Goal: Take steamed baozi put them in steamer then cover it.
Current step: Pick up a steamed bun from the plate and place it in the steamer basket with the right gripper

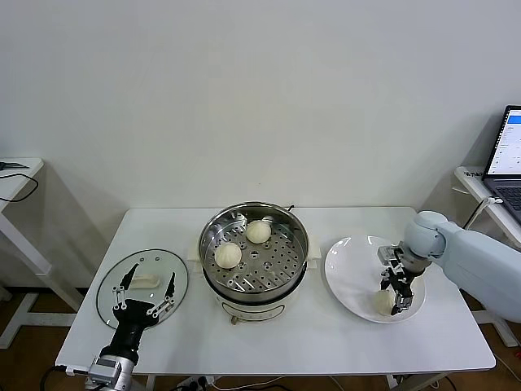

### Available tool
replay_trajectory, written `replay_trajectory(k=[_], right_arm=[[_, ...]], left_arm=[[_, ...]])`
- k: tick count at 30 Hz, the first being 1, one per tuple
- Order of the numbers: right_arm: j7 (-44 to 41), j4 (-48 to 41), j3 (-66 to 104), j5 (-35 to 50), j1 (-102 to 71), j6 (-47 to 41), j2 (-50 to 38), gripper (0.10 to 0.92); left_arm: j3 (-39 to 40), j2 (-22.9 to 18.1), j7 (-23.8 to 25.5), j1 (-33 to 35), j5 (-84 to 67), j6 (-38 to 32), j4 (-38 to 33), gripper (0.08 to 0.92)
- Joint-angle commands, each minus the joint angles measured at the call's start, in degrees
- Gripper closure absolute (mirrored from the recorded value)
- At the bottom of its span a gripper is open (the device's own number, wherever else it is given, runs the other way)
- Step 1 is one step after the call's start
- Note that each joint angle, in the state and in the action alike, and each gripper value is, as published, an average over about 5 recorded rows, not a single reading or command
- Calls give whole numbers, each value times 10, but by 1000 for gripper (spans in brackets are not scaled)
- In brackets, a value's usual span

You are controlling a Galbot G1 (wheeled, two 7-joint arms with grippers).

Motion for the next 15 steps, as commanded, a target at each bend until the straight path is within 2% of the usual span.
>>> replay_trajectory(k=[1, 9, 15], right_arm=[[-3, 10, -10, 33, 63, 6, -15, 338], [-26, 50, -82, 91, 248, 69, -33, 338], [-42, 89, -118, 108, 365, 146, -4, 338]], left_arm=[[0, 1, 0, 1, 0, 0, -4, 177], [4, 2, -2, 4, 2, 2, -10, 177], [6, 2, -3, 8, 3, 4, -18, 177]])
